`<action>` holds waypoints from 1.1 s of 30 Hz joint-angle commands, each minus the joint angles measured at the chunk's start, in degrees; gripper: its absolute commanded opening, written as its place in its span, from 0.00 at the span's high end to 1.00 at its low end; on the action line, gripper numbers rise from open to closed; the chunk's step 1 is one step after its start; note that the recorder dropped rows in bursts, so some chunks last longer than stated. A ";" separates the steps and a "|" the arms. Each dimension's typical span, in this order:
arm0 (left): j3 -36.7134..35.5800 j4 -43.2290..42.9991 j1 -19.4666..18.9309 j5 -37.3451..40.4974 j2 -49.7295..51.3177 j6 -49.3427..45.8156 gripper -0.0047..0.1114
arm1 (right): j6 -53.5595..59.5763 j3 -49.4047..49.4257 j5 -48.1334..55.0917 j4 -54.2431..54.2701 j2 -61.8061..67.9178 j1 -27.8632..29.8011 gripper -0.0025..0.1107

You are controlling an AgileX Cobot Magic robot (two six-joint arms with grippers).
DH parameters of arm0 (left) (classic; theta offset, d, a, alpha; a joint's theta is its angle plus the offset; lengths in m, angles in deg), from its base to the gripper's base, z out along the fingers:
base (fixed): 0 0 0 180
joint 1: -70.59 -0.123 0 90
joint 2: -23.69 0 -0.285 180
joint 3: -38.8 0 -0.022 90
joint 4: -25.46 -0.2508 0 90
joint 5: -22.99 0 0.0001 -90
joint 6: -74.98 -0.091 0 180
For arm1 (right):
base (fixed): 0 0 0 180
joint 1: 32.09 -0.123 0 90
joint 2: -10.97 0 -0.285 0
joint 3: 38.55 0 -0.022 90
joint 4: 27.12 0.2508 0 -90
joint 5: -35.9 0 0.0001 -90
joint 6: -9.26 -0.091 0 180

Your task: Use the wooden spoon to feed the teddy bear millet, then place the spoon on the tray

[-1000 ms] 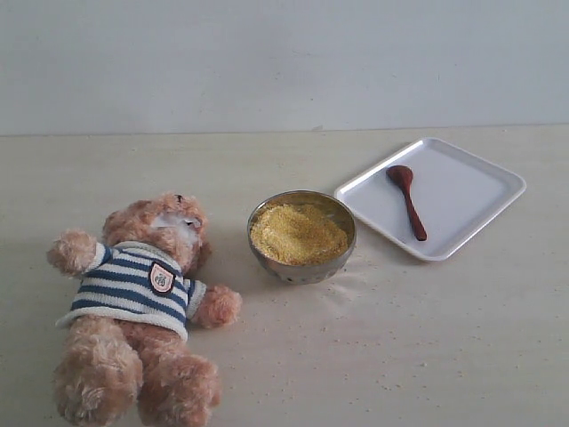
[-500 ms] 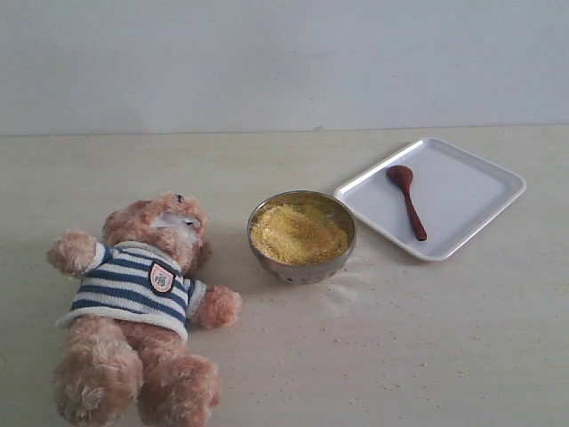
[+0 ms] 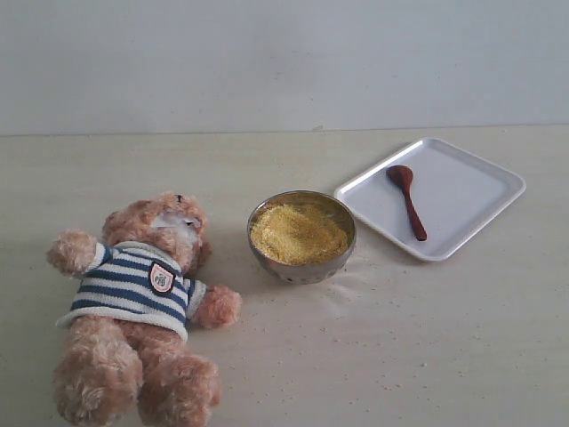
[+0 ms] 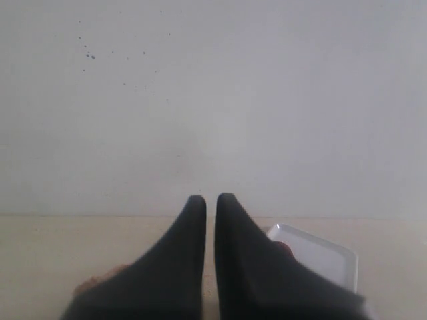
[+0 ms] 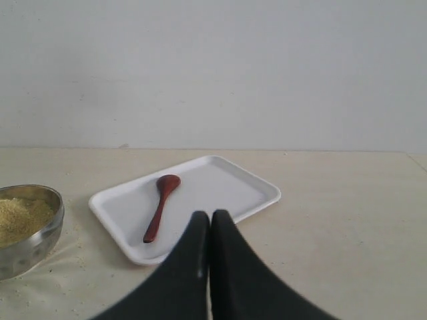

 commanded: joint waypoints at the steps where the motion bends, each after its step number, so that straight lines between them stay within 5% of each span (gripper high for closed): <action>1: -0.47 0.24 0.02 0.24 -0.09 0.04 0.92 | 0.00 0.26 -0.46 -0.01 -0.25 0.39 0.98; 13: -0.47 -3.99 0.02 -3.55 -0.09 2.26 0.92 | 0.00 0.26 -0.46 -0.01 -0.25 0.39 0.98; 33: -0.47 -47.88 0.02 -12.24 -0.09 51.53 0.92 | 0.00 0.26 -0.46 -0.01 -0.25 0.39 0.98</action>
